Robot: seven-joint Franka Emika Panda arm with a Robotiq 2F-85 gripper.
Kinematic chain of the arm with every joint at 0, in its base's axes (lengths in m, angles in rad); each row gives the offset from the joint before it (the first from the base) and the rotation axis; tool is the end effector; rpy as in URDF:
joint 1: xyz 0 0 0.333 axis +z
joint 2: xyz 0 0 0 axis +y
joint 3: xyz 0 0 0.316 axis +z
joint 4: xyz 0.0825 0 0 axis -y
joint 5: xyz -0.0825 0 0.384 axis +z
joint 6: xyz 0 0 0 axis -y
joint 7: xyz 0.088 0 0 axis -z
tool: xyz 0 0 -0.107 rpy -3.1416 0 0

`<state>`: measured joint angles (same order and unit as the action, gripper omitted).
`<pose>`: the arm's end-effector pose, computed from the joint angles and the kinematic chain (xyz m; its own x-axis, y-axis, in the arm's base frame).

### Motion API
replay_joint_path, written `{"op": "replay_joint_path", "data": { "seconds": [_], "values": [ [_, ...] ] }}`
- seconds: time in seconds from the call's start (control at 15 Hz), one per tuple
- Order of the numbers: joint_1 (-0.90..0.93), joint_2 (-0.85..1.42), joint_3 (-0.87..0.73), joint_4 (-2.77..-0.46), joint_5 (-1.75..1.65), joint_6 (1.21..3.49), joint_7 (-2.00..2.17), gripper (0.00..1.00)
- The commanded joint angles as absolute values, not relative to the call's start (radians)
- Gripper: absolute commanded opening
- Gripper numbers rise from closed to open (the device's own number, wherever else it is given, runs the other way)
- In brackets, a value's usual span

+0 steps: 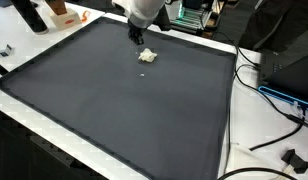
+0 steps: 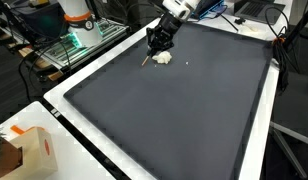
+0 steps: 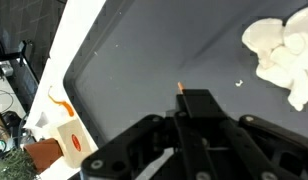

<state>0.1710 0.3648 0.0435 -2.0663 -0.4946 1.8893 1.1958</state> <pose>0.5250 0.0785 0.2299 0.7848 -0.6147 0.0786 -0.5261 -0.5940 0.6086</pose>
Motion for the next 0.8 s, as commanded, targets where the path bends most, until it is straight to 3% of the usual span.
{"op": "replay_joint_path", "data": {
  "seconds": [0.0, 0.73],
  "values": [
    [0.185, 0.360, 0.032, -2.068, -0.511, 1.879, 1.137, 0.03],
    [0.178, 0.301, 0.042, -2.094, -0.492, 1.900, 0.960, 0.03]
  ]
}}
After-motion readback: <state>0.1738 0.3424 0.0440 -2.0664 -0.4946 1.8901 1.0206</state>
